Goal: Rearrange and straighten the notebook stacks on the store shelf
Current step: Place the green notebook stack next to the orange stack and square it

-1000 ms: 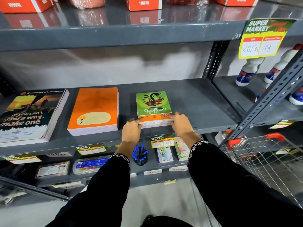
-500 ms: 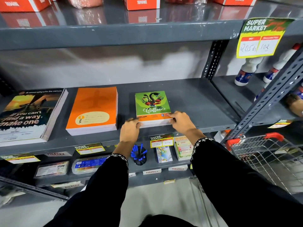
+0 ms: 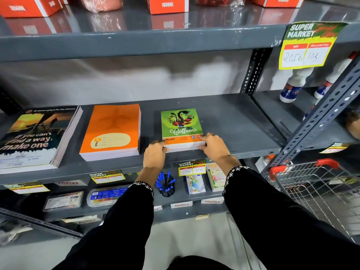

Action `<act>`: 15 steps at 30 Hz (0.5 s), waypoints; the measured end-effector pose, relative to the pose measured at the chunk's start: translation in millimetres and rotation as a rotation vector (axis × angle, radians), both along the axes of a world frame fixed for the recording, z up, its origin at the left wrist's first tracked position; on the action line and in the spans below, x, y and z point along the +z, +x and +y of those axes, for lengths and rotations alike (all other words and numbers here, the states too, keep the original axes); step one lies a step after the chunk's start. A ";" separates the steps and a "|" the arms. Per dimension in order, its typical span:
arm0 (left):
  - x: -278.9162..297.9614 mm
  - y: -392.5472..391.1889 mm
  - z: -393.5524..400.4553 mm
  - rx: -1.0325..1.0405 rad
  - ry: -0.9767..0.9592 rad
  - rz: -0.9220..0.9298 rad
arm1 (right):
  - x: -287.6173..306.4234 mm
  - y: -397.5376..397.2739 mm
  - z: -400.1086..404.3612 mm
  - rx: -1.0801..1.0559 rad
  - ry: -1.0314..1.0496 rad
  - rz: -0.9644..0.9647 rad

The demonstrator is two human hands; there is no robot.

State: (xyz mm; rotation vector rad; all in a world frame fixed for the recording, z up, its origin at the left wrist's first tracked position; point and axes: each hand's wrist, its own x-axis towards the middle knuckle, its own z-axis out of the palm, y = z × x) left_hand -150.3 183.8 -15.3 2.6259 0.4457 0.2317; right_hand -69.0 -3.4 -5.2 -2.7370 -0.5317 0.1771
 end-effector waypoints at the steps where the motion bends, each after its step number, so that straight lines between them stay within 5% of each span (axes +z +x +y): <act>1: 0.3 0.8 -0.5 0.001 0.009 0.007 | -0.9 -0.2 0.5 0.000 -0.011 -0.018; 15: -0.6 2.5 0.5 -0.021 0.061 0.031 | 0.6 2.0 -0.8 0.008 0.024 -0.019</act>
